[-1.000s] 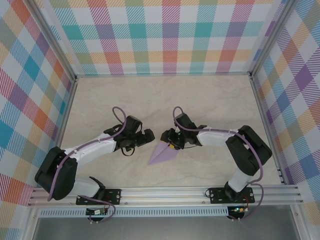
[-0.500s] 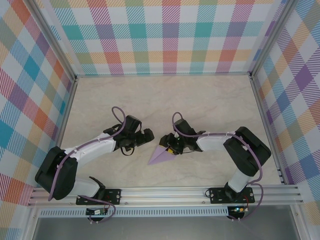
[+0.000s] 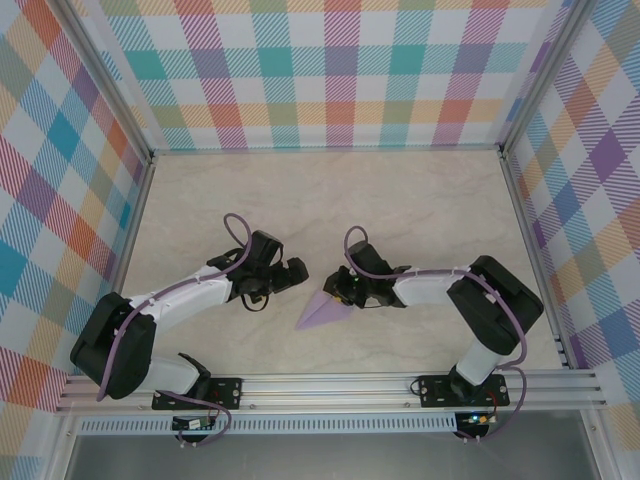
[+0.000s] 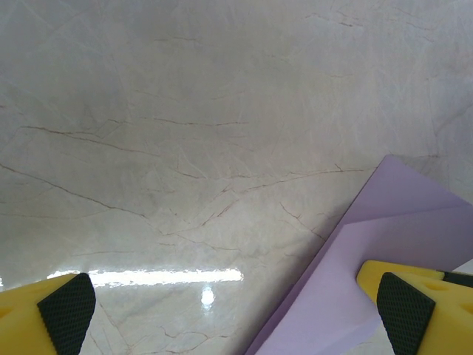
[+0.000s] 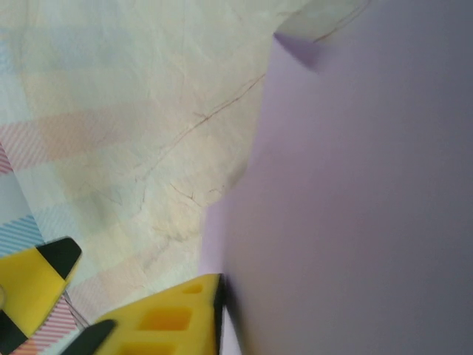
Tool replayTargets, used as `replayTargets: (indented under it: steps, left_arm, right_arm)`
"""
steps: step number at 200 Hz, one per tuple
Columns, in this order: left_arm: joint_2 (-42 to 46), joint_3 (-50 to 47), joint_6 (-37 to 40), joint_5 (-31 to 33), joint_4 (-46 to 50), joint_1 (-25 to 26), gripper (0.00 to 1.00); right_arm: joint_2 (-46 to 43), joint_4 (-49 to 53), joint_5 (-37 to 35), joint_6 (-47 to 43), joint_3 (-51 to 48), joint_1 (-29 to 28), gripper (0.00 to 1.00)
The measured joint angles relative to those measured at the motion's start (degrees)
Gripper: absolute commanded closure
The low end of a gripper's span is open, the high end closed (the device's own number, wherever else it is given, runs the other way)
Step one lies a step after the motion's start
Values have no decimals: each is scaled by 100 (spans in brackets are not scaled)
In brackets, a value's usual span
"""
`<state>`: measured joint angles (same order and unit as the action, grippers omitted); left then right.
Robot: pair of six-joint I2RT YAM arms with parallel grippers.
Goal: Fold a paper plane with a square sheet of paper (pick it up from the middle)
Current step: Pick up the paper from the center of the table, then turn over the paper at the center of the table.
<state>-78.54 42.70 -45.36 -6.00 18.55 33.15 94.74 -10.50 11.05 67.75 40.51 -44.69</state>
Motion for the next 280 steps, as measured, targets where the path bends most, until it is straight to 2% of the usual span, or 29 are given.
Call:
replayTargets:
  steps: [31,53,119,177,208,235,280]
  left_arm:
    - [162,-109,-42,-393,-76,-192,0]
    - [494,-271,-133,-820,-166,-411,0]
    - [1519,-608,-748,-2227,-1145,-785,0]
    - [1517,-1005,-1539,-3018,-2455,-787,0]
    - [1517,-1189,-2009,-3128,-3261,-785,1]
    - [1502,-1193,-2317,-3123,-3851,-785,10]
    - [1311,-1193,-2592,-3080,-4430,-787,39]
  right_arm:
    - [-291,116,-94,-214,13,70,91]
    - [-564,157,155,-527,83,297,92]
    - [-710,22,1993,-1152,887,1401,92]
    - [-365,-518,2997,-675,1563,1565,90]
    - [31,-935,3335,-146,1683,1574,90]
    - [127,-1086,3547,184,1683,1574,89]
    - [127,-1362,3827,503,1683,1572,89]
